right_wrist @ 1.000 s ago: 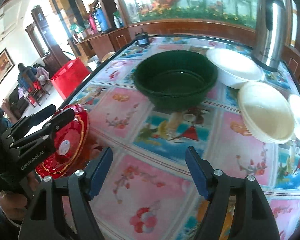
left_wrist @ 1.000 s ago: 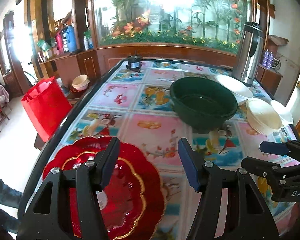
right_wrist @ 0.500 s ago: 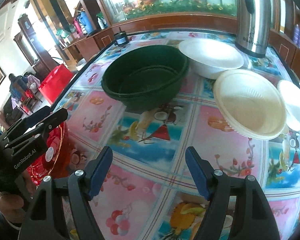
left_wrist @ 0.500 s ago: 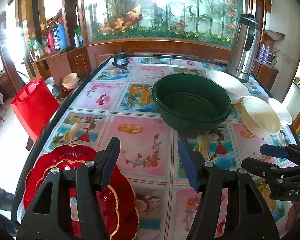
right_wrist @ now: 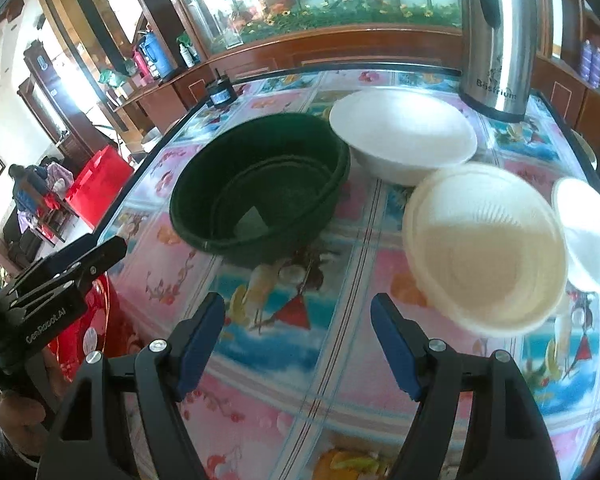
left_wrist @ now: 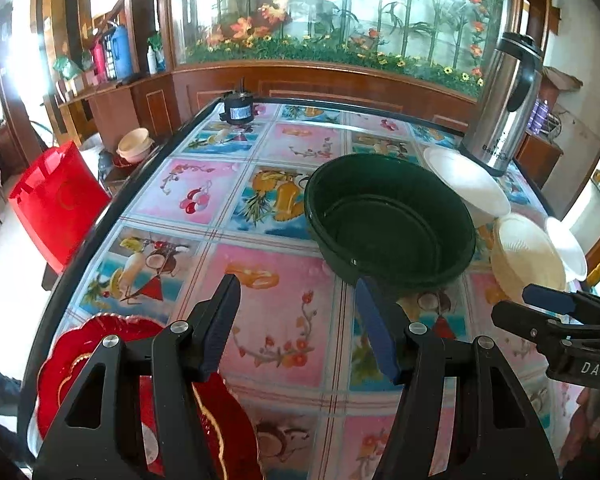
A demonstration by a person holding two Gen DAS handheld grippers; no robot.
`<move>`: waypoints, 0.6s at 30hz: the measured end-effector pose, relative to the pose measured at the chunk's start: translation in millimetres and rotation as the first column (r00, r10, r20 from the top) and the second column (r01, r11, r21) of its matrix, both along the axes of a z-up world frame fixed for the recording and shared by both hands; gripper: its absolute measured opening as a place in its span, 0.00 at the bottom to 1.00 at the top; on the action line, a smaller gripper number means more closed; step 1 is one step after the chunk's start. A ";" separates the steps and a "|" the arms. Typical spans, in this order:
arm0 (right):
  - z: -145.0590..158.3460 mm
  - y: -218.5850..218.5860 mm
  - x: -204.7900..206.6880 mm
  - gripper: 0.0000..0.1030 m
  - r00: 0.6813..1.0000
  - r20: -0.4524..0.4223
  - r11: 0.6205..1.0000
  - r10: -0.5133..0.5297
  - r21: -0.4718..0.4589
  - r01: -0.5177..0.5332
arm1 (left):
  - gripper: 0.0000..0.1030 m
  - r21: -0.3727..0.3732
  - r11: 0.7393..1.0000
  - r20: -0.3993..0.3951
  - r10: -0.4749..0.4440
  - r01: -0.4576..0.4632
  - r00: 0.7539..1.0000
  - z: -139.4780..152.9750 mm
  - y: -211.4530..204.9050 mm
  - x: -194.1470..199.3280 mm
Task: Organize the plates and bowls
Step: 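Move both grippers toward the dark green basin, then close both grippers on the rim of the green basin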
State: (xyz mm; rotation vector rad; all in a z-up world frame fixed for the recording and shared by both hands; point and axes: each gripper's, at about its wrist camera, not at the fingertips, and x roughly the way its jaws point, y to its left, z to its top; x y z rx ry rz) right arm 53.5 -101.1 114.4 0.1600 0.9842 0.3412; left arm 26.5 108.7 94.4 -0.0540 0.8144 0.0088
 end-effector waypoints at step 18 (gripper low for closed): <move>-5.9 -6.3 51.5 0.75 0.999 -0.030 0.998 -0.037 0.049 0.039 | 0.59 0.027 0.999 -0.045 0.030 -0.029 0.999 -6.1 -1.7 61.7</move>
